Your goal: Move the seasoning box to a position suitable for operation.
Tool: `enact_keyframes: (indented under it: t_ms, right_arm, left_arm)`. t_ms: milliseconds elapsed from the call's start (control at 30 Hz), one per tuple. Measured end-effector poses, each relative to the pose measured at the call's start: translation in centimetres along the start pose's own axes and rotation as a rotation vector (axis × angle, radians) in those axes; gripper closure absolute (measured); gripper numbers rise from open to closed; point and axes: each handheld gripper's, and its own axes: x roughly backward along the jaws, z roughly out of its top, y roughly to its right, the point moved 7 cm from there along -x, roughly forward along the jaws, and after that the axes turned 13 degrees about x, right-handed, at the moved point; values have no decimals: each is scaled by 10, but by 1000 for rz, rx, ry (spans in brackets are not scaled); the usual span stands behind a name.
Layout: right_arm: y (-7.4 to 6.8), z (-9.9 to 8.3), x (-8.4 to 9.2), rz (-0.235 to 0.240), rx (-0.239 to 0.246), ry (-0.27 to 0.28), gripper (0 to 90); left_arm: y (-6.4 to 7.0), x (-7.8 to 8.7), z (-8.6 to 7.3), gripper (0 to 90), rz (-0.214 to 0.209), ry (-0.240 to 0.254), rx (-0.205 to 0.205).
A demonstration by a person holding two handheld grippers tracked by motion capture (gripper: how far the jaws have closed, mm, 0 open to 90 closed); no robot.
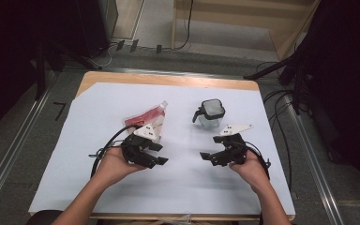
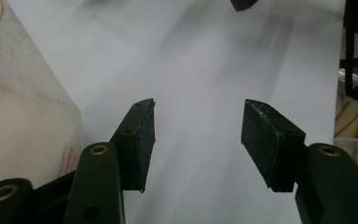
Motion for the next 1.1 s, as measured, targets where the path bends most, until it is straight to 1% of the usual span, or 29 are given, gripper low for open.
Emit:
enact_keyframes:
  t_ms: [33, 67, 100, 133, 200, 233, 267, 300, 333, 367, 400, 467, 533, 567, 600, 633, 667, 733, 800, 900, 1000, 1100]
  right_arm:
    - [2, 0, -1, -14, -14, -1, 134]
    - [5, -1, -2, -36, -43, -10, 134]
    - [5, -3, -3, -37, -52, -21, 134]
    - [6, -4, -4, -39, -42, -29, 133]
    - [4, -7, -5, -20, -54, -65, 130]
    - [4, -8, -5, -13, -63, -65, 130]
    - [2, -8, -4, 5, -75, -71, 130]
    - [1, -8, -3, 18, -78, -69, 131]
    - [0, -6, -2, 24, -78, -49, 134]
    - [-1, -5, -1, 20, -74, -41, 135]
    - [-1, -3, -1, 4, -73, -33, 141]
    - [-1, 0, 0, 2, -72, -11, 173]
    - [-2, 3, 3, 11, -75, 8, 217]
    - [-2, 4, 3, 7, -66, 18, 214]
    - [-2, 6, 4, -5, -45, 32, 218]
    - [-2, 8, 6, -7, -31, 42, 219]
    - [-3, 9, 7, -8, -38, 53, 231]
    - [-3, 11, 7, 12, -42, 73, 260]
    - [-2, 11, 7, 9, -40, 68, 262]
    - [1, 11, 8, -6, -43, 67, 275]
    - [3, 11, 10, -5, -65, 72, 279]
    - [6, 10, 11, -27, -51, 71, 286]
  left_arm:
    - [-2, 0, -3, 450, 14, -6, -12]
    - [-3, 1, -4, 446, 21, -6, -13]
    - [-4, 2, -5, 437, 19, 0, -8]
    - [-5, 3, -6, 429, 13, 8, 2]
    - [-7, 6, -10, 409, 16, 2, 15]
    - [-8, 8, -12, 411, 20, 2, 13]
    - [-9, 10, -14, 412, 31, 2, 8]
    - [-10, 12, -16, 412, 36, 2, 3]
    - [-11, 13, -17, 412, 36, 6, 9]
    - [-13, 16, -17, 412, 38, 4, 10]
    - [-15, 17, -18, 412, 43, 6, 15]
    - [-17, 19, -18, 413, 31, 15, 40]
    - [-18, 20, -19, 415, 38, 11, 33]
    - [-20, 21, -19, 414, 47, 10, 30]
    - [-20, 22, -20, 414, 50, 14, 34]
    - [-21, 23, -20, 415, 46, 18, 40]
    - [-22, 23, -20, 419, 43, 21, 42]
    - [-22, 24, -20, 426, 42, 20, 38]
    - [-22, 23, -20, 425, 46, 16, 28]
    - [-21, 22, -20, 419, 45, 14, 31]
    - [-21, 23, -20, 419, 44, 15, 31]
    - [-21, 23, -20, 419, 44, 21, 29]
